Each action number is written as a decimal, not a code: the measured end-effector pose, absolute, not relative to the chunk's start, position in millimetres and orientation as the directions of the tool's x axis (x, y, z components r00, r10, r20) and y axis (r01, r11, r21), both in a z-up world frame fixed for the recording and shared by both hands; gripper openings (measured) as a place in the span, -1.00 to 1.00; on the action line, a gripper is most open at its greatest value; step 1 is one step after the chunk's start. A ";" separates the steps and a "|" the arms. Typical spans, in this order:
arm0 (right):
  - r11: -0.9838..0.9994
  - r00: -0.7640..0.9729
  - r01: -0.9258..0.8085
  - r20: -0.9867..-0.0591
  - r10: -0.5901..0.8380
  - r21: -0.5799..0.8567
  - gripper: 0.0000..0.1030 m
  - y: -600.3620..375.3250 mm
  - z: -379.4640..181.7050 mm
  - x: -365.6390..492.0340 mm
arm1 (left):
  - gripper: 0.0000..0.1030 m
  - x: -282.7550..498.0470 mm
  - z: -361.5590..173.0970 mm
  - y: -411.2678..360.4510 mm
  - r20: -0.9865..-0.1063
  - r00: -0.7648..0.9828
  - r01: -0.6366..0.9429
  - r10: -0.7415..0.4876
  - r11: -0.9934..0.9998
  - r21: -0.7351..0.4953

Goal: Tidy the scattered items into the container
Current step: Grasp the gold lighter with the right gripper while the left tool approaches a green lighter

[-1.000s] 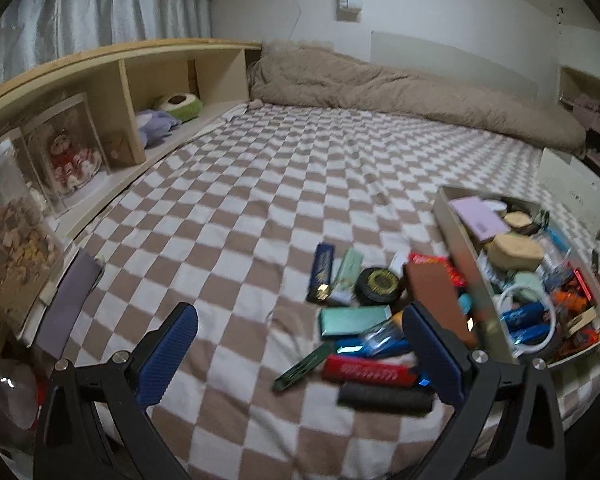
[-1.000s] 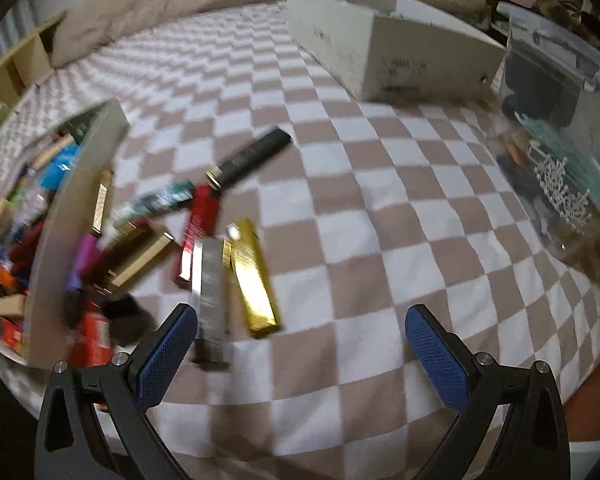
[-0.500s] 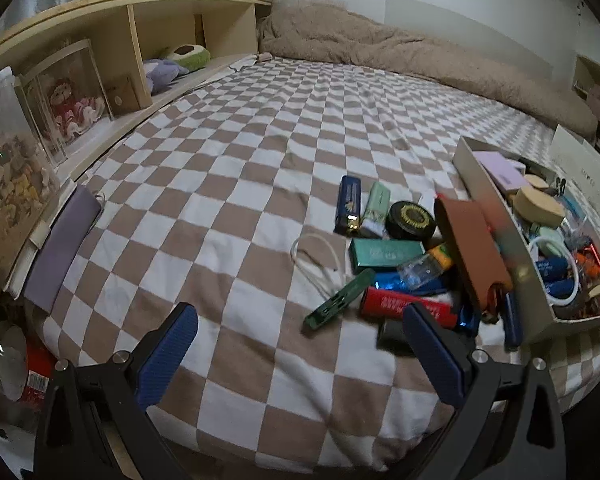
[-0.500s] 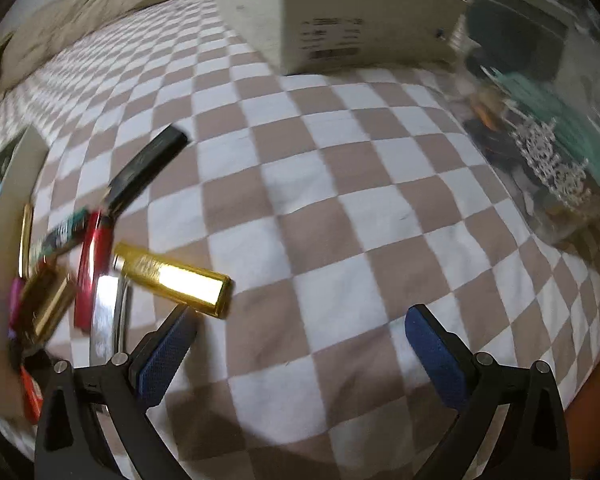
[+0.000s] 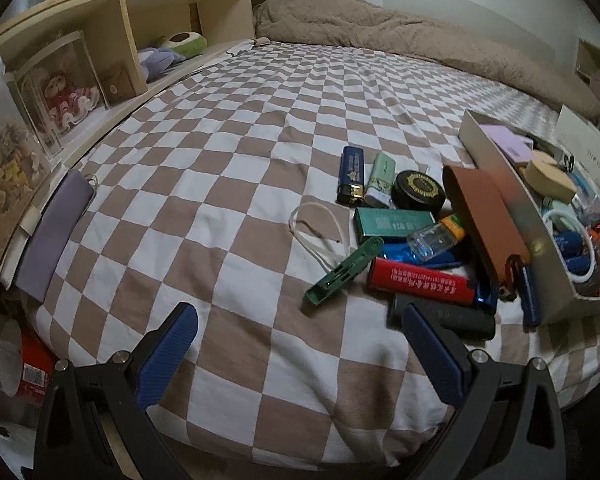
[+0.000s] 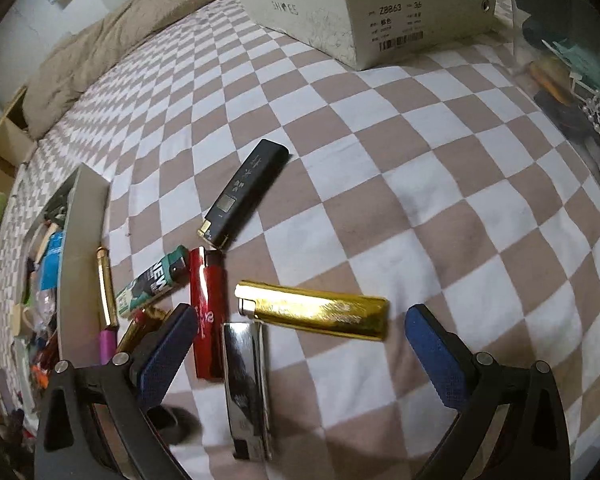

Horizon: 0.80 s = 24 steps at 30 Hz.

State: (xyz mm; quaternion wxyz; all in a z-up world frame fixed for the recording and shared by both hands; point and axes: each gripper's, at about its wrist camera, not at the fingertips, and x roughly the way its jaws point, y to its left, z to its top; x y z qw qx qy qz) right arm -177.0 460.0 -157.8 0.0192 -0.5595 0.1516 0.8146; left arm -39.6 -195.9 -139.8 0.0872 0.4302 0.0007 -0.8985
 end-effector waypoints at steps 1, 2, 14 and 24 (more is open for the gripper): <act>-0.955 -0.370 -0.209 -0.921 -0.124 0.213 1.00 458.3 -159.1 -178.7 | 1.00 -40.1 -141.2 -196.2 -0.775 -0.611 0.160 -0.161 -0.984 0.079; -0.956 -0.368 -0.214 -0.923 -0.113 0.202 1.00 455.9 -158.8 -179.8 | 1.00 -40.6 -142.6 -197.0 -0.777 -0.607 0.165 -0.166 -0.983 0.082; -0.965 -0.369 -0.240 -0.929 -0.015 0.110 0.58 452.7 -163.6 -175.2 | 1.00 -44.0 -151.6 -204.2 -0.780 -0.605 0.180 -0.159 -0.982 0.061; -0.952 -0.422 -0.204 -0.898 -0.125 0.229 0.57 463.2 -153.8 -152.1 | 0.76 -49.5 -151.0 -204.1 -0.758 -0.639 0.108 -0.134 -0.991 0.085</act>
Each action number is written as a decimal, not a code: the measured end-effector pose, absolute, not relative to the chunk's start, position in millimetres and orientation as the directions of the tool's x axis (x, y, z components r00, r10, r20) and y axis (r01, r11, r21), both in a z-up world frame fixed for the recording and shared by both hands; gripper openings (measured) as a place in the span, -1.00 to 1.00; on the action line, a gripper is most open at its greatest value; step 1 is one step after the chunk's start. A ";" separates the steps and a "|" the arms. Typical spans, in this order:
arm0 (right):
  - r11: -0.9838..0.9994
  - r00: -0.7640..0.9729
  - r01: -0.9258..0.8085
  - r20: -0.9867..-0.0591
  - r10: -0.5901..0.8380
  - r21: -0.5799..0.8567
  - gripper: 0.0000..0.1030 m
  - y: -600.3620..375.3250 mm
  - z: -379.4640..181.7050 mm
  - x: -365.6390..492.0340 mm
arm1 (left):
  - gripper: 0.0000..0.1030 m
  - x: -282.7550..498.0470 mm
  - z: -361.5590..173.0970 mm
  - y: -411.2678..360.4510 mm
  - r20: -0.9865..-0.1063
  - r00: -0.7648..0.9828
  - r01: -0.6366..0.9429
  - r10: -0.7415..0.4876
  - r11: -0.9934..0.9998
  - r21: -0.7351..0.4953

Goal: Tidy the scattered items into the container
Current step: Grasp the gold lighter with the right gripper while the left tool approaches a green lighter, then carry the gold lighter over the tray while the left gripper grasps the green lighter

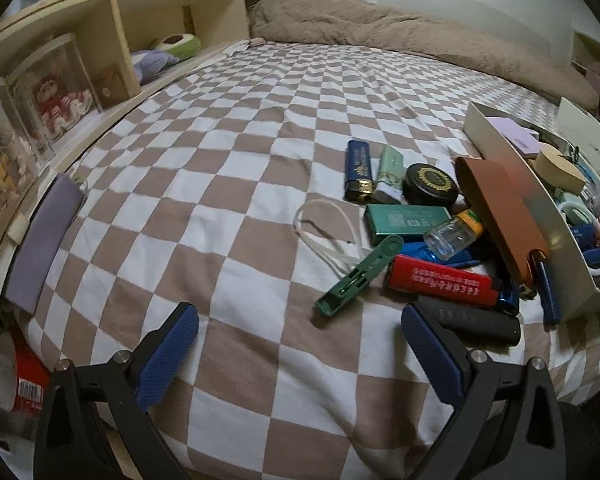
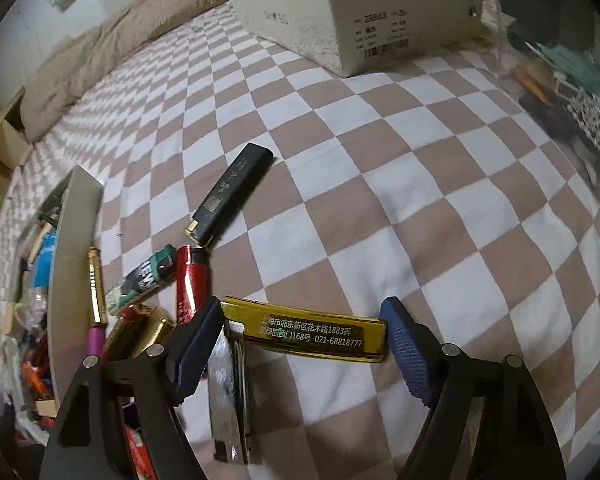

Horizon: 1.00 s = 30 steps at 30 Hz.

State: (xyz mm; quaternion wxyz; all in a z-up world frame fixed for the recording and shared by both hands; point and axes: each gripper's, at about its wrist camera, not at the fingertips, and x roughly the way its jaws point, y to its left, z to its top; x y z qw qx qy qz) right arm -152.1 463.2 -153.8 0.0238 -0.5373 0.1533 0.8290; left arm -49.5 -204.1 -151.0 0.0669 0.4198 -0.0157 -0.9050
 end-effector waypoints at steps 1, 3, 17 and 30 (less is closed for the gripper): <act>-0.949 -0.436 -0.197 -0.889 -0.141 0.247 0.57 464.5 -150.3 -148.5 | 0.64 -51.5 -150.6 -202.7 -0.755 -0.644 0.091 -0.126 -0.992 0.087; -0.943 -0.460 -0.181 -0.872 -0.169 0.279 0.57 466.7 -145.9 -137.2 | 0.51 -57.2 -150.8 -200.1 -0.753 -0.648 0.065 -0.118 -0.993 0.100; -0.922 -0.514 -0.143 -0.823 -0.241 0.360 0.57 453.7 -130.9 -122.0 | -0.71 -67.8 -150.1 -183.8 -0.777 -0.624 -0.010 -0.080 -0.994 0.110; -0.909 -0.574 -0.120 -0.775 -0.264 0.399 0.57 458.3 -104.6 -98.5 | -0.80 -55.3 -129.5 -186.7 -0.736 -0.673 0.013 -0.073 -0.996 0.087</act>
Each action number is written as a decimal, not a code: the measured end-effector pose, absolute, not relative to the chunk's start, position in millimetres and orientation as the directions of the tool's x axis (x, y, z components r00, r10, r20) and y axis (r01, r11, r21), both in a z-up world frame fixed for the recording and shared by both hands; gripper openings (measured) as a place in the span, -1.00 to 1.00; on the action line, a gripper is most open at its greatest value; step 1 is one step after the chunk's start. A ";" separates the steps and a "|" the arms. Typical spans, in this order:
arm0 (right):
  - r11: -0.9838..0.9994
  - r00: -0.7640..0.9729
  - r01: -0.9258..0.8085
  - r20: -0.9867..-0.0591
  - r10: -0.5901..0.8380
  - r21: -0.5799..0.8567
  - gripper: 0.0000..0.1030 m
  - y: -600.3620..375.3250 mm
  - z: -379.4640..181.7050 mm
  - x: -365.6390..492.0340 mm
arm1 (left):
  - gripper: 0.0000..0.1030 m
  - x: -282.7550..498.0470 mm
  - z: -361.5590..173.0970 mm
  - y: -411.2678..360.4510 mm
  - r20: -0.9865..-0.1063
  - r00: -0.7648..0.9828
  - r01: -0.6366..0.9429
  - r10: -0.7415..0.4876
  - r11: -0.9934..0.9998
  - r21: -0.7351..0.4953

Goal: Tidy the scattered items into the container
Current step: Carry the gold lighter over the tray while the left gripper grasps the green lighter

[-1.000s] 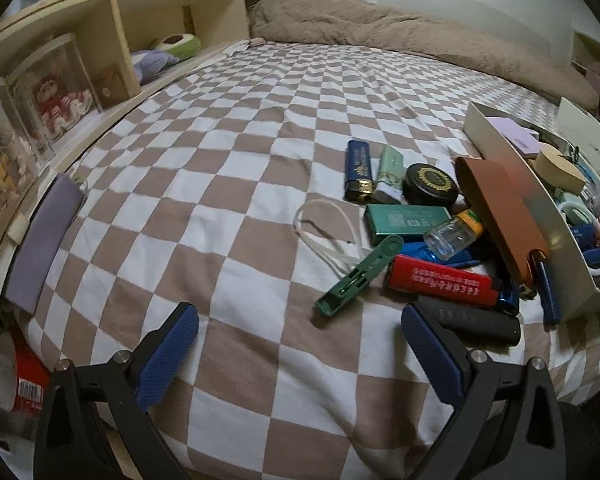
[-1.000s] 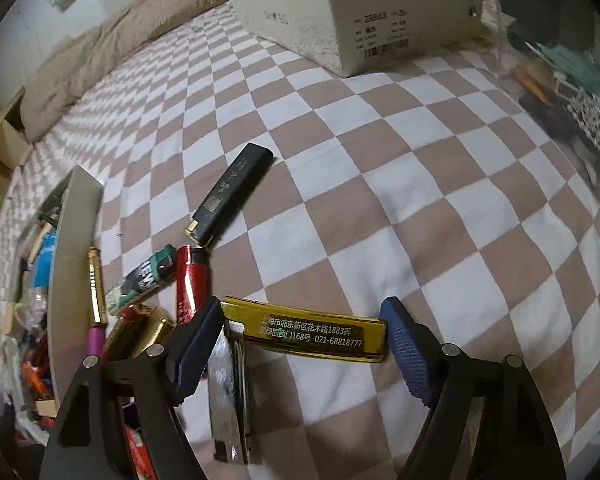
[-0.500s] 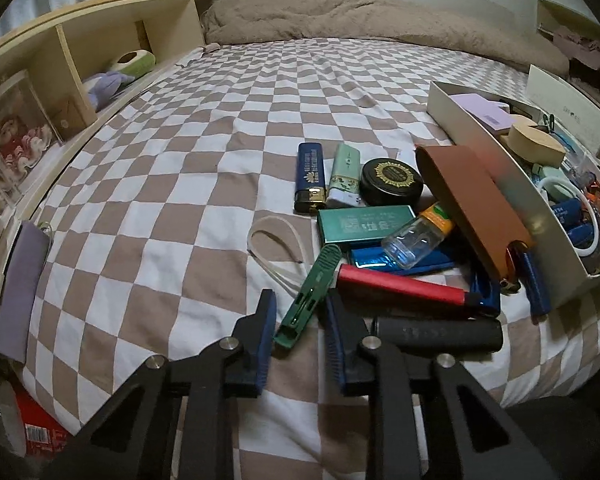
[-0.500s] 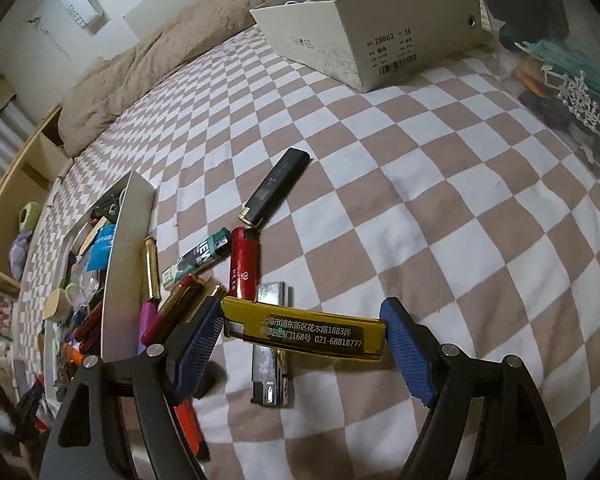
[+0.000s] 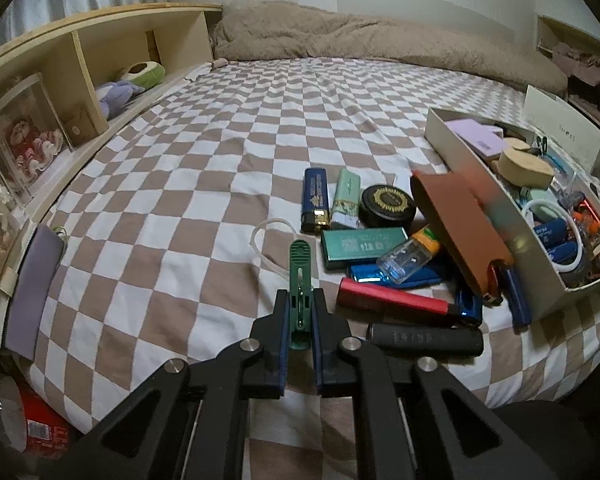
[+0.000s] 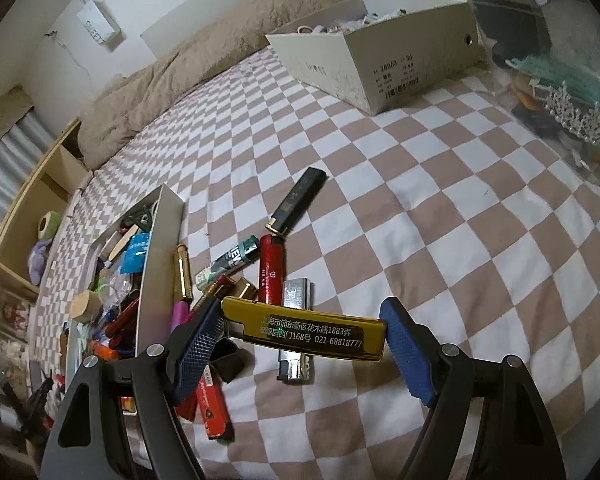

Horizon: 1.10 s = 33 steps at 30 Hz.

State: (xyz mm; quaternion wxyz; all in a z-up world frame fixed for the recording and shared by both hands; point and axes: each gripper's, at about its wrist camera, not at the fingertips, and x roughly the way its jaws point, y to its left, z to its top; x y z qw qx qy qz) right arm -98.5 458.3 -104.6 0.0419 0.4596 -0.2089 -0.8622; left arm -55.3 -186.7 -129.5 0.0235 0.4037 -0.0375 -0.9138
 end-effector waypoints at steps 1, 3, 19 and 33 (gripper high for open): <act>-0.908 -0.577 -0.121 -0.773 -0.265 0.401 0.57 458.1 -103.0 -97.7 | -0.80 -54.8 -127.1 -187.3 -0.733 -0.677 0.016 -0.072 -0.996 0.083; -0.904 -0.581 -0.115 -0.767 -0.274 0.411 0.57 457.3 -97.8 -95.3 | -0.80 -54.8 -122.7 -188.3 -0.729 -0.682 0.019 -0.062 -0.998 0.067; -0.870 -0.616 0.136 -0.647 -0.449 0.474 0.57 384.8 -33.9 -71.0 | -0.80 -53.0 -46.1 -147.8 -0.582 -0.807 -0.081 0.103 -0.995 -0.064; -0.768 -0.567 0.344 -0.533 -0.629 0.540 0.57 312.2 -4.3 -54.5 | -0.80 -59.8 -15.8 -80.9 -0.508 -0.777 -0.272 0.372 -0.926 -0.262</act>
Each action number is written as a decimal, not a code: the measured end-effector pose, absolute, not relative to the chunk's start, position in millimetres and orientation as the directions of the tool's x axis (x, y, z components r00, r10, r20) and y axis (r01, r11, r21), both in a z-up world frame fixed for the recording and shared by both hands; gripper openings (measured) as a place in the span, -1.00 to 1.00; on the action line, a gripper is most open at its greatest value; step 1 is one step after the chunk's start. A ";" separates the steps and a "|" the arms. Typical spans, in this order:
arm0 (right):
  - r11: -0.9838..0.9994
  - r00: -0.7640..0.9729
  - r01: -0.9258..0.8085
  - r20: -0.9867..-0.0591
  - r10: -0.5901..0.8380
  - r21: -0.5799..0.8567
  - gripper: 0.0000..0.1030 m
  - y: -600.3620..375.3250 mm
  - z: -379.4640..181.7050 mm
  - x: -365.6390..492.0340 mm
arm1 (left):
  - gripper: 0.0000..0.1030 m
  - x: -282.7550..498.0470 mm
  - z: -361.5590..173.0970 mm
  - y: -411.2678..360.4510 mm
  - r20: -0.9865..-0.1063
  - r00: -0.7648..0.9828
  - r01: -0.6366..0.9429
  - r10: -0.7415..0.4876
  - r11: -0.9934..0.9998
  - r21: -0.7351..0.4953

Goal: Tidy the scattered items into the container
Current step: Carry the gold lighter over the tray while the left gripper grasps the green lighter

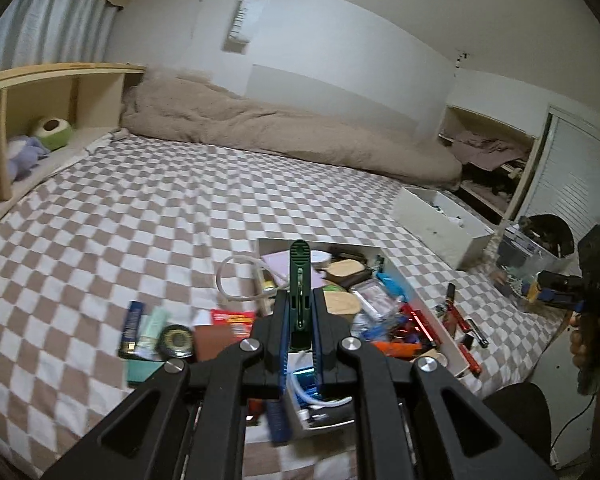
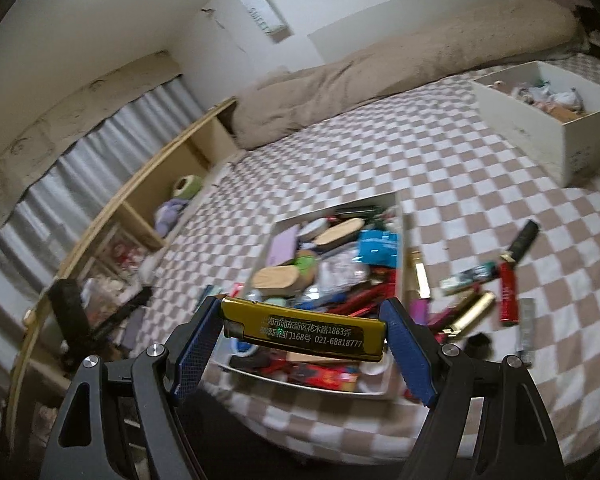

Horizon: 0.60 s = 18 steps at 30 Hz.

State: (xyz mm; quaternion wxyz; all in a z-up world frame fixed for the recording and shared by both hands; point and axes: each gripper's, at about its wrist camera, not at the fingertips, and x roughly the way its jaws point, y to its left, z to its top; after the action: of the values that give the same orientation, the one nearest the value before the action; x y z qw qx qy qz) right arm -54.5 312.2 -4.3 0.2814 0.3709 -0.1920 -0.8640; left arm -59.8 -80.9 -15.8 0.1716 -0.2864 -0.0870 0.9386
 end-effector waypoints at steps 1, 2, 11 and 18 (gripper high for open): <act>-0.758 -0.560 0.350 -0.526 -0.640 0.550 0.57 308.4 -5.4 -54.2 | -0.80 -61.2 -17.7 -74.1 -0.516 -0.771 -0.276 0.373 -0.926 -0.257; -0.750 -0.554 0.354 -0.521 -0.650 0.559 0.58 304.3 -6.9 -54.0 | -0.80 -62.2 -19.9 -67.5 -0.524 -0.769 -0.275 0.367 -0.929 -0.247; -0.694 -0.495 0.337 -0.507 -0.706 0.637 0.57 285.0 -31.4 -56.4 | -0.80 -71.3 -59.4 -29.0 -0.638 -0.687 -0.262 0.349 -0.937 -0.230; -0.699 -0.458 0.342 -0.538 -0.708 0.629 0.57 275.9 -38.9 -56.5 | -0.80 -74.8 -87.1 -16.4 -0.699 -0.636 -0.261 0.327 -0.944 -0.204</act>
State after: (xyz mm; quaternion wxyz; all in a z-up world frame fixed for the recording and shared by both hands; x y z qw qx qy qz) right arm -56.5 275.9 -38.9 0.3184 0.4120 -0.2222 -0.8244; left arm -74.8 -16.4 -87.1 0.1625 -0.3942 -0.0418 0.9036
